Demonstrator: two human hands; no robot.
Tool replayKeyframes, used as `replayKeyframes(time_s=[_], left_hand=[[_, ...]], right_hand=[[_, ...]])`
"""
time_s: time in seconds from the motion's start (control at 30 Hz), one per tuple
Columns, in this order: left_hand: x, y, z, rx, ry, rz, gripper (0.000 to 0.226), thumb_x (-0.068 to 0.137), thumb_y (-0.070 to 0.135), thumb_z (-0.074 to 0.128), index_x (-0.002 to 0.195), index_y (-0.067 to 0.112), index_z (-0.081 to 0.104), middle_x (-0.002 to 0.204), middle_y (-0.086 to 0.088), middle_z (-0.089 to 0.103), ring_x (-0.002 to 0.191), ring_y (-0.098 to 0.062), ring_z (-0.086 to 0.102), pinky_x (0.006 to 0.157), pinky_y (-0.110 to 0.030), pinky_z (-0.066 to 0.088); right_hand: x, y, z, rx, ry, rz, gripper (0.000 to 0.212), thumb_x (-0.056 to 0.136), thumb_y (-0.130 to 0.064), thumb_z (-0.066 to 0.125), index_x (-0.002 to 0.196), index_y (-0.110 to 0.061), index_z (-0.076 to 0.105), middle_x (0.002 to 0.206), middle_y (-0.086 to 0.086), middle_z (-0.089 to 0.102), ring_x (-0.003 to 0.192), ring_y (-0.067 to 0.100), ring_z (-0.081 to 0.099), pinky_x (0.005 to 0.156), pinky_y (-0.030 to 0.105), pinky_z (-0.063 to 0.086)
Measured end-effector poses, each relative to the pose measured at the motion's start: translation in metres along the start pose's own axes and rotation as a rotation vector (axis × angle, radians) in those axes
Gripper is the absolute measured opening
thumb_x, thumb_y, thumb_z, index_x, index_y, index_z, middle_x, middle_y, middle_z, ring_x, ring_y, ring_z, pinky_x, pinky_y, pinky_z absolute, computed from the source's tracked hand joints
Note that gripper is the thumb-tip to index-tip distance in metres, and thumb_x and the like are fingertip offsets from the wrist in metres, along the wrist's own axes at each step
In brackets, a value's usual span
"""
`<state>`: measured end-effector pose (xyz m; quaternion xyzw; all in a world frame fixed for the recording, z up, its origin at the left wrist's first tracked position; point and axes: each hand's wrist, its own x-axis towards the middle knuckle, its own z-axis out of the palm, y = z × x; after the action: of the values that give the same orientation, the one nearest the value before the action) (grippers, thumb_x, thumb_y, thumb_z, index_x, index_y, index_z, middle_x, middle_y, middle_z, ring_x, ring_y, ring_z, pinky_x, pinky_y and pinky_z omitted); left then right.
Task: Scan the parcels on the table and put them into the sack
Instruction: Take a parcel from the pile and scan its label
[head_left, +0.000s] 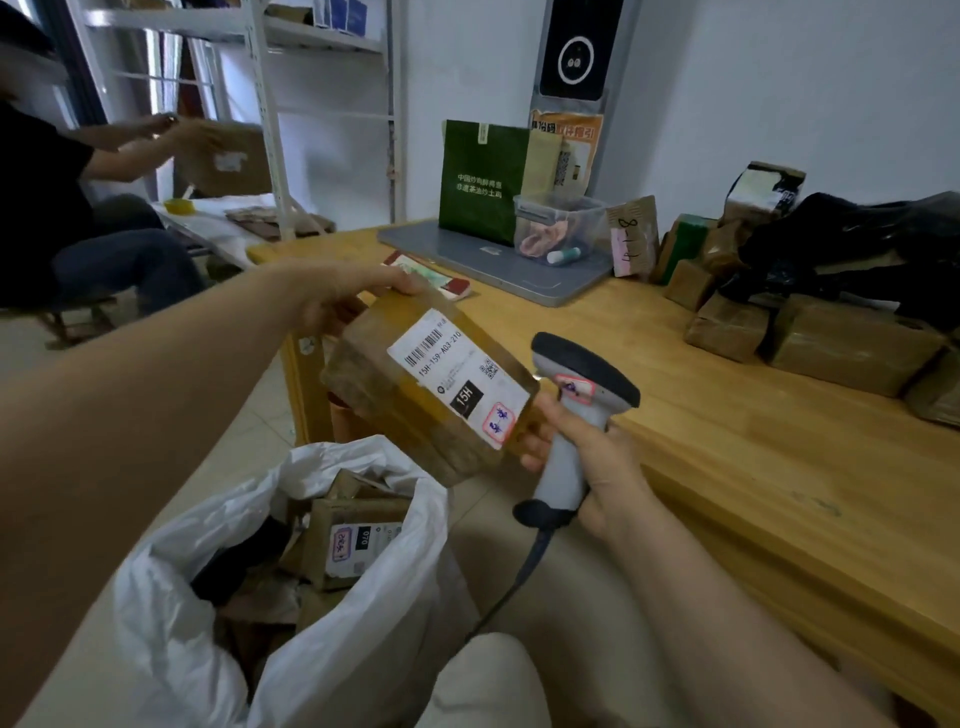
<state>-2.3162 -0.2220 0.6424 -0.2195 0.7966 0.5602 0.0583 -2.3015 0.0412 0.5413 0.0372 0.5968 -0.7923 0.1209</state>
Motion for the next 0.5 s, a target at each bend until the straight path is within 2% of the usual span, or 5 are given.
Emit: replayKeyframes(time_s=[0.07, 0.13, 0.27, 0.4, 0.5], left_hand=[[-0.004, -0.033, -0.004, -0.1, -0.019, -0.049, 0.081, 0.047, 0.051, 0.087, 0.112, 0.017, 0.052, 0.121, -0.014, 0.058, 0.109, -0.034, 0.058, 0.09, -0.044, 0.05], [-0.004, -0.067, -0.004, -0.186, -0.039, -0.085, 0.095, 0.038, 0.048, 0.09, 0.118, 0.015, 0.05, 0.12, -0.014, 0.059, 0.106, -0.033, 0.06, 0.082, -0.042, 0.051], [-0.001, -0.129, 0.001, -0.376, -0.007, -0.175, 0.044, 0.08, 0.037, 0.069, 0.108, 0.008, 0.051, 0.097, -0.014, 0.06, 0.086, -0.027, 0.06, 0.07, -0.036, 0.049], [0.015, -0.196, -0.013, -0.451, 0.05, -0.264, 0.097, 0.051, 0.05, 0.086, 0.131, 0.009, 0.047, 0.118, -0.019, 0.063, 0.103, -0.033, 0.065, 0.084, -0.043, 0.054], [0.024, -0.226, -0.017, -0.511, 0.049, -0.306, 0.121, 0.026, 0.054, 0.092, 0.131, 0.01, 0.05, 0.117, -0.017, 0.066, 0.101, -0.031, 0.067, 0.081, -0.041, 0.055]], right_hand=[[0.01, 0.017, 0.002, 0.077, 0.025, 0.108, 0.035, 0.071, -0.024, 0.081, 0.098, -0.011, 0.064, 0.084, 0.008, 0.071, 0.072, 0.022, 0.067, 0.059, 0.03, 0.055], [0.014, 0.036, 0.007, 0.146, -0.028, 0.204, 0.044, 0.061, -0.029, 0.083, 0.097, -0.012, 0.065, 0.083, 0.009, 0.069, 0.075, 0.023, 0.063, 0.071, 0.034, 0.053], [0.014, 0.07, 0.022, 0.141, -0.122, 0.33, 0.047, 0.058, -0.029, 0.079, 0.1, -0.012, 0.068, 0.096, 0.013, 0.074, 0.095, 0.029, 0.068, 0.098, 0.048, 0.048], [0.017, 0.104, 0.039, -0.009, -0.173, 0.4, 0.058, 0.046, -0.027, 0.087, 0.098, -0.009, 0.07, 0.1, 0.015, 0.074, 0.1, 0.032, 0.067, 0.099, 0.053, 0.046], [0.024, 0.127, 0.055, -0.065, -0.128, 0.428, 0.054, 0.059, -0.016, 0.082, 0.11, -0.007, 0.067, 0.098, 0.013, 0.074, 0.09, 0.028, 0.072, 0.086, 0.049, 0.055]])
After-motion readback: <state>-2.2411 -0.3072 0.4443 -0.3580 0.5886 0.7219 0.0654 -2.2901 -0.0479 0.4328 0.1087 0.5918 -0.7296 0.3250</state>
